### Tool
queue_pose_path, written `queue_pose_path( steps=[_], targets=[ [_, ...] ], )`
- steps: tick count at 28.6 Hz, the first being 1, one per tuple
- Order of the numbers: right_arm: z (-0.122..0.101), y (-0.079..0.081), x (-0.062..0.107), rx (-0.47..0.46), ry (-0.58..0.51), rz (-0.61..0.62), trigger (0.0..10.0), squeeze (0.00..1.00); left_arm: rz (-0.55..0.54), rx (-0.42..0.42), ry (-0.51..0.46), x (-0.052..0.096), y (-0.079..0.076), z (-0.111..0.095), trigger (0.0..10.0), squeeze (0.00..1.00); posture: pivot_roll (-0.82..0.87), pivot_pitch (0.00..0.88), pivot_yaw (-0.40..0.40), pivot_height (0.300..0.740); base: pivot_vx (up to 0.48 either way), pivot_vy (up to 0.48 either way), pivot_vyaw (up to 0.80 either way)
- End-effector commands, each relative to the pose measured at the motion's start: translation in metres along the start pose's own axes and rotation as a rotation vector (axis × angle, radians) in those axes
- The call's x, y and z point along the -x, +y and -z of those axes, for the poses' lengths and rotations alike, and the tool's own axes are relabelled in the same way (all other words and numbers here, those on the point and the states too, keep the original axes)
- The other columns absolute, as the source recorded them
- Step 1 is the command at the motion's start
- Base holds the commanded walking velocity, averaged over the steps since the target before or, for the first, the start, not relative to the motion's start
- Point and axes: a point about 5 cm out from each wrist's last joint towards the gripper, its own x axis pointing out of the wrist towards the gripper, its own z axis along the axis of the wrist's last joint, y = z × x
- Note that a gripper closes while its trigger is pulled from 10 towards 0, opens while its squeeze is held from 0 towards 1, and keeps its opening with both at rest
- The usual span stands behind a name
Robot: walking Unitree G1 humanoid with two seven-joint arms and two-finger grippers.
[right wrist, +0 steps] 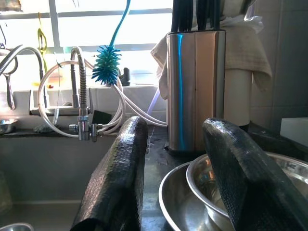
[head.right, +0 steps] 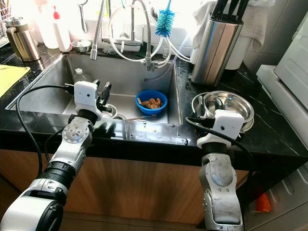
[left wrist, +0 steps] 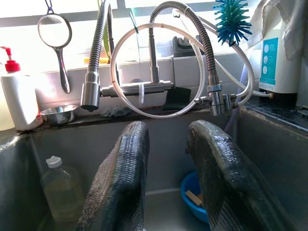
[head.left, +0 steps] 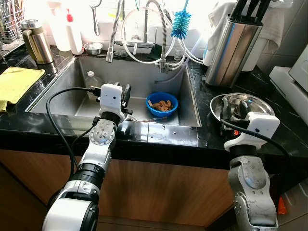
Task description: Kitchen organization
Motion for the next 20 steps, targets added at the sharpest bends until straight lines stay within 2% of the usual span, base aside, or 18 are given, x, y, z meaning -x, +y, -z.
queue_pose_path(
  steps=[1,20],
  targets=[
    [-0.0013,-0.0052,-0.0023,0.005,-0.003,0.019,10.0,0.00,0.022,-0.017,-0.007,-0.0018,-0.0034,-0.0018,10.0,0.00,0.14,0.014,-0.065,0.740,0.000,0.000,0.00],
    [-0.0040,-0.0138,-0.0026,0.024,-0.017,0.053,10.0,0.00,0.037,-0.016,-0.025,-0.0050,-0.0045,-0.0068,10.0,0.00,0.12,0.043,-0.054,0.740,0.000,0.000,0.00]
  ],
)
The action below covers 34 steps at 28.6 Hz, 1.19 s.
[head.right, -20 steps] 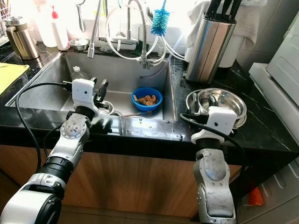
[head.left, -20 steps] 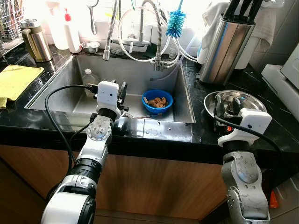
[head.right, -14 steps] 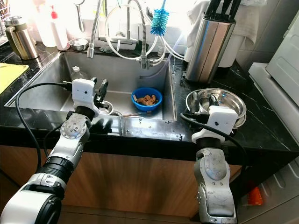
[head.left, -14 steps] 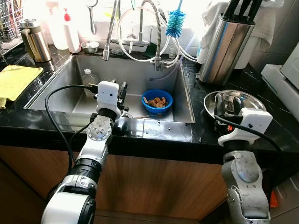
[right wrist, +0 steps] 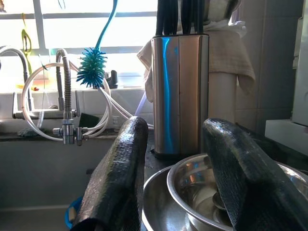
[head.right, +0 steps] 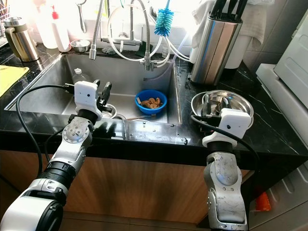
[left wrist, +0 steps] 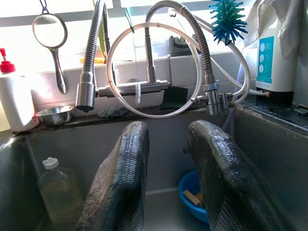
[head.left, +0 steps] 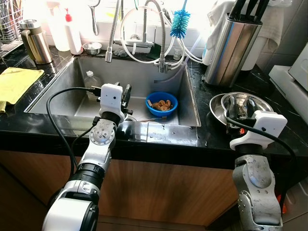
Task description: Kitchen organization
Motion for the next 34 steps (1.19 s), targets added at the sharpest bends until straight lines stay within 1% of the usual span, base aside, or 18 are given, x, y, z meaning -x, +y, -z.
queue_pose_path(
  steps=[1,20,34],
  targets=[
    [-0.0015,-0.0035,-0.0010,0.005,-0.007,0.016,10.0,0.00,0.028,-0.014,-0.024,-0.0045,-0.0038,-0.0063,10.0,0.00,0.12,0.040,-0.053,0.740,0.000,0.000,0.00],
    [-0.0020,-0.0008,-0.0021,0.004,-0.014,0.006,10.0,0.00,0.030,-0.015,-0.026,-0.0025,-0.0028,-0.0057,10.0,0.00,0.12,0.016,-0.053,0.740,0.000,0.000,0.00],
    [-0.0031,-0.0020,-0.0030,0.010,-0.017,0.006,10.0,0.00,0.028,-0.013,-0.026,-0.0023,-0.0034,-0.0057,10.0,0.00,0.12,0.016,-0.057,0.740,0.000,0.000,0.00]
  ],
)
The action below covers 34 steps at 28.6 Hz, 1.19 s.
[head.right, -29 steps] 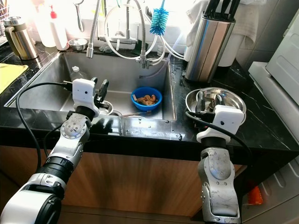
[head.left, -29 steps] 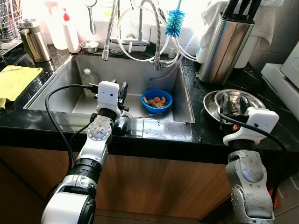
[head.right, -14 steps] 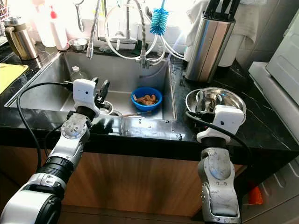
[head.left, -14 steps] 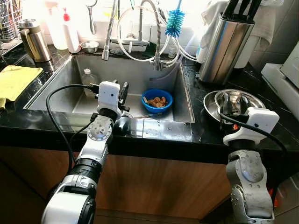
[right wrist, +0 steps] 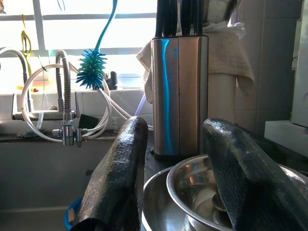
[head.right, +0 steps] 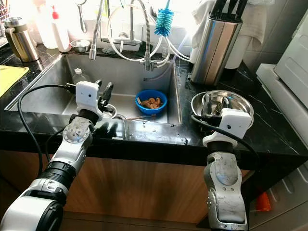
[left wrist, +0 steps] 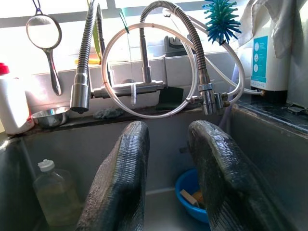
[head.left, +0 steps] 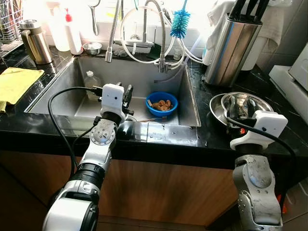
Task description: Kitchen organization
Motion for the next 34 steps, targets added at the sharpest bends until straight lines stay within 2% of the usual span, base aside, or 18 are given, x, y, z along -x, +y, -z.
queue_pose_path(
  steps=[1,16,34],
  targets=[
    [-0.003,-0.002,-0.003,0.008,-0.013,0.005,10.0,0.00,0.008,-0.011,-0.025,-0.002,-0.001,-0.005,10.0,0.00,0.11,0.018,-0.058,0.740,0.000,0.000,0.00],
    [-0.003,-0.005,-0.002,0.015,-0.012,0.011,10.0,0.00,0.000,-0.008,-0.029,-0.001,0.000,-0.006,10.0,0.00,0.11,0.026,-0.059,0.740,0.000,0.000,0.00],
    [0.007,-0.009,0.002,0.020,0.021,0.029,10.0,0.00,-0.018,0.001,-0.024,0.003,0.002,-0.002,10.0,0.00,0.10,0.052,-0.066,0.740,0.000,0.000,0.00]
  ],
)
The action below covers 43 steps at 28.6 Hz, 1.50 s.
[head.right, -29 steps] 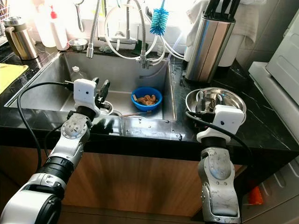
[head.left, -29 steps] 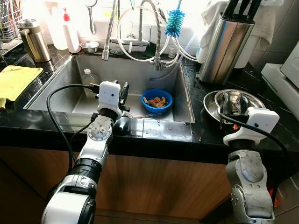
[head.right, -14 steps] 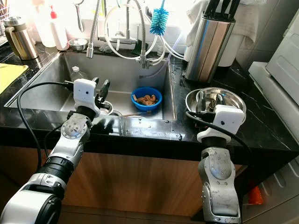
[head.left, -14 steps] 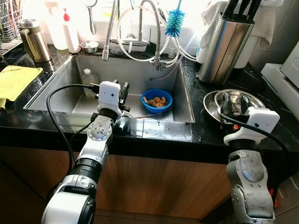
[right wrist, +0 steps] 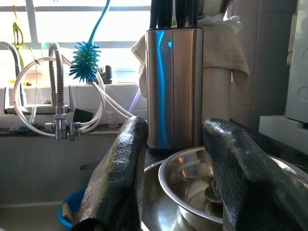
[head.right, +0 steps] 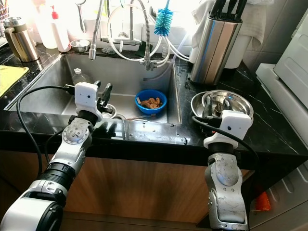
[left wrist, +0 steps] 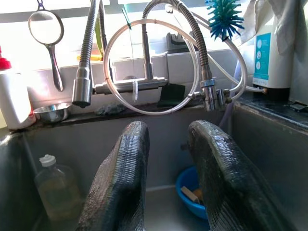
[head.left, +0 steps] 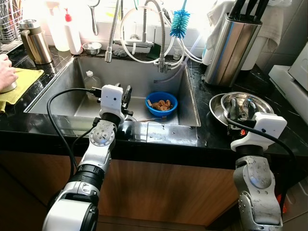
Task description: Kitchen organization
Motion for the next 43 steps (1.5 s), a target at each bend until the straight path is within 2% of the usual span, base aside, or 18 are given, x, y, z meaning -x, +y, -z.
queue_pose_path(
  steps=[1,21,27,38,43],
  targets=[
    [0.001,-0.005,0.001,0.010,0.003,0.017,10.0,0.00,-0.004,-0.003,-0.034,-0.001,0.000,-0.006,10.0,0.00,0.10,0.051,-0.066,0.740,0.000,0.000,0.00],
    [-0.001,-0.002,0.000,0.013,-0.008,0.005,10.0,0.00,0.000,0.002,-0.041,0.000,-0.001,-0.007,10.0,0.00,0.11,0.042,-0.066,0.740,0.000,0.000,0.00],
    [-0.009,-0.001,0.002,0.024,-0.023,0.004,10.0,0.00,0.006,0.003,-0.039,0.000,-0.003,-0.007,10.0,0.00,0.10,0.039,-0.067,0.740,0.000,0.000,0.00],
    [-0.020,0.007,0.017,0.034,-0.024,-0.005,10.0,0.00,0.015,0.014,-0.031,0.002,-0.008,-0.004,10.0,0.00,0.08,0.046,-0.075,0.740,0.000,0.000,0.00],
    [-0.016,0.004,0.024,0.032,0.005,0.011,10.0,0.00,0.017,0.017,-0.025,0.003,-0.009,-0.002,10.0,0.00,0.07,0.052,-0.077,0.740,0.000,0.000,0.00]
  ],
)
